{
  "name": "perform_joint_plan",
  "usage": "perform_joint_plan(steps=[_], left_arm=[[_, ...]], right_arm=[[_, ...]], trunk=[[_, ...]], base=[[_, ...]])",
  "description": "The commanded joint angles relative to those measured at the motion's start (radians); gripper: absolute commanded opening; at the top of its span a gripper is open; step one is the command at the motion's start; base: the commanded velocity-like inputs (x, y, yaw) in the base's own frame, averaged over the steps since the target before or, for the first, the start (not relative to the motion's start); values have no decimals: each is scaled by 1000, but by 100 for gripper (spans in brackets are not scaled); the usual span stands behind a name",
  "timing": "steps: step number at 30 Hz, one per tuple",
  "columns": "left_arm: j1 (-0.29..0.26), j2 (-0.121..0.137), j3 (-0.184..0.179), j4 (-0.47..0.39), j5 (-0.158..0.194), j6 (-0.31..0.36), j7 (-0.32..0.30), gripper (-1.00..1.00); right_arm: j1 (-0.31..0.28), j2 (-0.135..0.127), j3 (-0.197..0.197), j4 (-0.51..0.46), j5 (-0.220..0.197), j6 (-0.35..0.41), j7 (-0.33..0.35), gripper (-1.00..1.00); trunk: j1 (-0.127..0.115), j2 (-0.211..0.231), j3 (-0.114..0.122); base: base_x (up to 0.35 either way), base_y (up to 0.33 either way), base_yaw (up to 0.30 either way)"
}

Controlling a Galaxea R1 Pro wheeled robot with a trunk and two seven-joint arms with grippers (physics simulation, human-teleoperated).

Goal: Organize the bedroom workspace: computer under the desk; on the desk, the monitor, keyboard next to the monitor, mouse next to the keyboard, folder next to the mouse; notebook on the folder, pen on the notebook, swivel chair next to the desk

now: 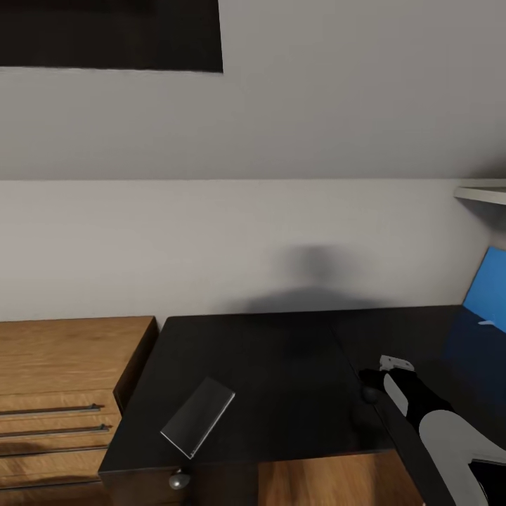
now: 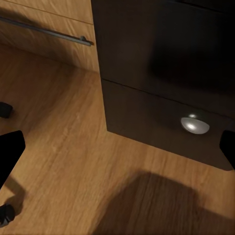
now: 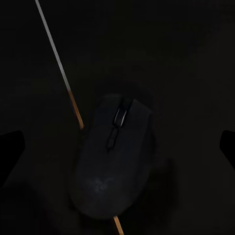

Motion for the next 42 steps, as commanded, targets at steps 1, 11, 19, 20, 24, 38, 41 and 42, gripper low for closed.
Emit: perform_joint_plan(steps=[1, 11, 19, 20, 24, 38, 41, 42], left_arm=[[-1, 0, 3, 0, -6, -3, 5, 100], [-1, 0, 3, 0, -6, -3, 5, 100], [-1, 0, 3, 0, -6, -3, 5, 100], [-1, 0, 3, 0, -6, -3, 5, 100], [-1, 0, 3, 0, -6, -3, 5, 100], [-1, 0, 2, 0, -6, -3, 5, 100], [-1, 0, 2, 0, -6, -3, 5, 100], [-1, 0, 2, 0, -6, -3, 5, 100]], right_arm=[[0, 0, 0, -2, -11, 4, -5, 100], [0, 0, 0, -1, -11, 1, -5, 100], [0, 0, 0, -2, -9, 1, -5, 100], [0, 0, 0, -2, -9, 1, -5, 100], [0, 0, 0, -2, -9, 1, -5, 100], [0, 0, 0, -1, -9, 1, -1, 100], [0, 0, 0, -1, -9, 1, -1, 100], [0, 0, 0, -1, -9, 1, -2, 100]], trunk=[[4, -8, -4], [42, -78, -36], [73, -134, -61], [77, -141, -64], [92, -169, -76], [123, -225, -102], [123, -225, -102], [123, -225, -102]], base=[[0, 0, 0], [0, 0, 0], [0, 0, 0], [0, 0, 0], [0, 0, 0], [0, 0, 0], [0, 0, 0], [0, 0, 0]])
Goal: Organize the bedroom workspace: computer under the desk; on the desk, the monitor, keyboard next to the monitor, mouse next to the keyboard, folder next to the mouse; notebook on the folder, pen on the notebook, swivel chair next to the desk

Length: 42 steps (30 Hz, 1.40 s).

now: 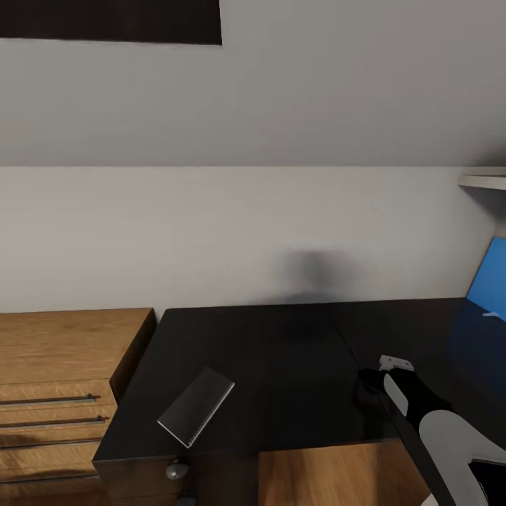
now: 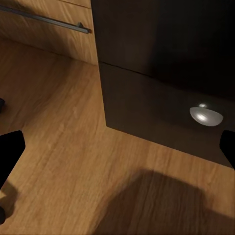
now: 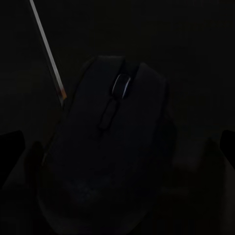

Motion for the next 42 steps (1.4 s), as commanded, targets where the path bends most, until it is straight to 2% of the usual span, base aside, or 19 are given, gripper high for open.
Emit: perform_joint_plan(steps=[1, 6, 7, 34, 42], left_arm=[[-1, 0, 3, 0, -6, -3, 5, 100], [-1, 0, 3, 0, -6, -3, 6, 100], [-1, 0, 3, 0, -6, -3, 6, 100], [-1, 1, 4, 0, -6, 1, 6, 100], [-1, 1, 4, 0, -6, 1, 6, 100]], right_arm=[[0, 0, -1, -2, -11, 5, -6, 100], [0, 0, -1, -2, -10, 5, -8, 100], [0, 0, -1, -2, -10, 5, -9, -100], [0, 0, -1, -3, -9, 5, -8, -100], [0, -4, -1, -7, -10, 8, -6, -100]], trunk=[[0, -1, -1], [0, -1, -1], [0, -1, -1], [0, -1, -1], [-31, 55, 24]], base=[[0, 0, 0], [0, 0, 0], [0, 0, 0], [0, 0, 0], [0, 0, 0]])
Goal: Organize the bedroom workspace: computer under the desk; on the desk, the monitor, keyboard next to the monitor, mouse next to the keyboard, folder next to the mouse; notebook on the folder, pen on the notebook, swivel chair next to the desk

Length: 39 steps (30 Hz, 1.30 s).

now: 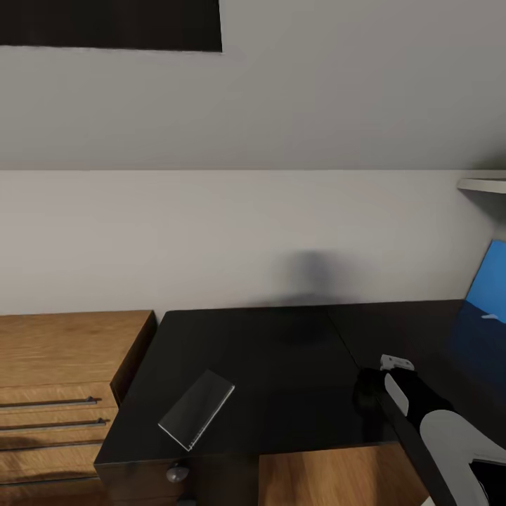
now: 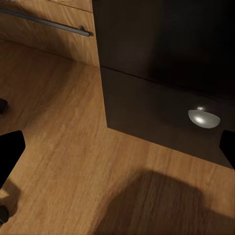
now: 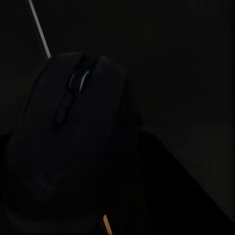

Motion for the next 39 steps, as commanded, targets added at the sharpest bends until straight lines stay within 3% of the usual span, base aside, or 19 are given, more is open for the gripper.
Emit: perform_joint_plan(steps=[1, 15, 39], left_arm=[[-1, 0, 3, 0, -6, -3, 5, 100], [-1, 0, 1, 0, -7, -1, 5, 100], [-1, 10, 0, 0, -7, 4, 4, 100]], right_arm=[[0, -1, -1, -3, -15, 6, -8, -100], [0, -2, 0, -8, -18, 4, -7, -100], [0, 4, -9, -30, -22, 23, -11, -100]], trunk=[[-4, 7, 2], [-58, 105, 46], [-58, 105, 50]], base=[[0, 0, 0], [0, 0, 0], [-11, 0, -36]])
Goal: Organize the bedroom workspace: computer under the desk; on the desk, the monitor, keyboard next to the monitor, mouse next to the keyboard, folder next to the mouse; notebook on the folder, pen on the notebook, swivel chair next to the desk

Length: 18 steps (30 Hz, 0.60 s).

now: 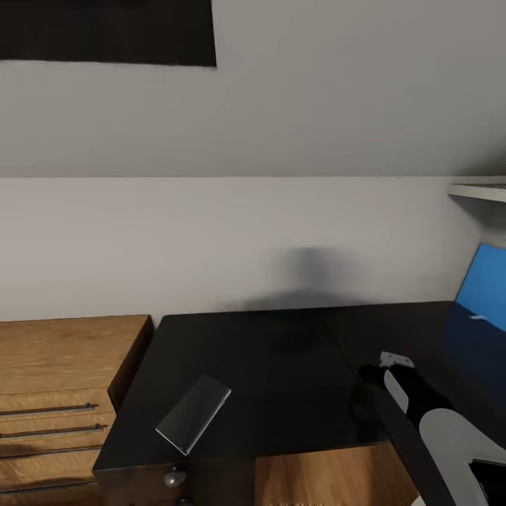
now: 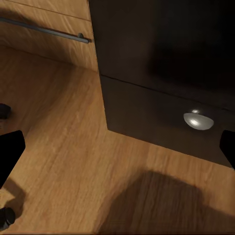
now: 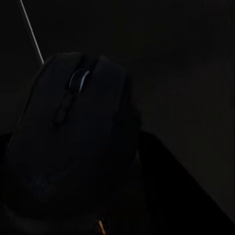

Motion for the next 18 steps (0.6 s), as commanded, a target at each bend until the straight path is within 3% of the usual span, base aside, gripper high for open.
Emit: perform_joint_plan(steps=[1, 6, 11, 18], left_arm=[[0, 0, 2, 0, -5, -3, 5, 100], [0, 0, 2, 0, -5, -3, 5, 100], [0, 0, 3, 0, -5, -3, 5, 100], [0, 1, 4, 0, -5, -3, 5, 100]], right_arm=[[0, 1, 0, -2, -15, 4, -8, -100], [0, 1, -2, -2, -15, 3, -8, -100], [0, 2, -2, -1, -15, 1, -8, -100], [0, 3, -2, 0, -15, -1, -8, -100]], trunk=[[-2, -1, -1], [-2, -1, -1], [-2, -1, -1], [-2, -1, -1]], base=[[-263, 0, 0], [-310, 0, -41], [-310, 97, -193], [-99, 97, -254]])
